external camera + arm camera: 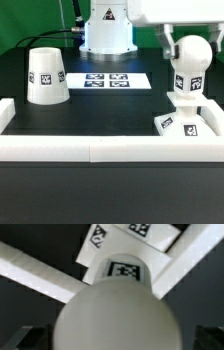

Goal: Assemble lamp

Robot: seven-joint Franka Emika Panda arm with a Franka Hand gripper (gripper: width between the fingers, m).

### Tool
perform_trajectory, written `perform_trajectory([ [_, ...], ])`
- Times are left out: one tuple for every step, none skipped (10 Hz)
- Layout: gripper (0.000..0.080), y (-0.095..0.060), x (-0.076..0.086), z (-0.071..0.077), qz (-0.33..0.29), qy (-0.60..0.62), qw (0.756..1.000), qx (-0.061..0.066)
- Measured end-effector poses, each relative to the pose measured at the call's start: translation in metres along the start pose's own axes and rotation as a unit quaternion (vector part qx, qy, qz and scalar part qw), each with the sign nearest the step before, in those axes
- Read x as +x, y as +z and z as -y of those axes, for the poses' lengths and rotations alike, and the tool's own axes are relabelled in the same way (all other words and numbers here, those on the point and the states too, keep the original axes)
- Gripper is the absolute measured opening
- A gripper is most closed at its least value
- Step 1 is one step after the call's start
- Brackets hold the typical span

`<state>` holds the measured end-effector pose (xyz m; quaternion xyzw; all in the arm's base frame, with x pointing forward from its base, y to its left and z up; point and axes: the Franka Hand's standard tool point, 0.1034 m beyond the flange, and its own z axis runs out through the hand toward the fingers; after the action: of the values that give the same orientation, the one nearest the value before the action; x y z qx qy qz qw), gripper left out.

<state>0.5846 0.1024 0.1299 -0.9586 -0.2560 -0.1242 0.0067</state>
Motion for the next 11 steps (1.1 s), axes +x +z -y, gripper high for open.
perform_trajectory([
  [0.0699,0.002,-0.004,0.006,0.040,0.007,0.999,0.014],
  [0.0699,0.002,-0.003,0.009,0.076,0.008,0.997,0.024],
  [0.0699,0.004,-0.004,0.011,0.103,0.007,0.994,0.033],
  [0.0699,0.005,-0.006,0.011,0.135,0.003,0.990,0.042],
  [0.0699,0.009,-0.005,0.008,0.131,0.001,0.991,0.041],
  [0.0699,0.011,-0.010,0.007,0.129,0.001,0.991,0.040],
  [0.0699,0.013,-0.012,0.007,0.128,0.000,0.991,0.040],
  [0.0699,0.016,-0.016,0.007,0.129,0.001,0.991,0.040],
  [0.0699,0.016,-0.018,0.007,0.129,0.001,0.991,0.040],
  [0.0699,0.017,-0.018,0.007,0.130,0.003,0.991,0.040],
  [0.0687,0.017,-0.018,0.008,0.130,0.005,0.991,0.040],
])
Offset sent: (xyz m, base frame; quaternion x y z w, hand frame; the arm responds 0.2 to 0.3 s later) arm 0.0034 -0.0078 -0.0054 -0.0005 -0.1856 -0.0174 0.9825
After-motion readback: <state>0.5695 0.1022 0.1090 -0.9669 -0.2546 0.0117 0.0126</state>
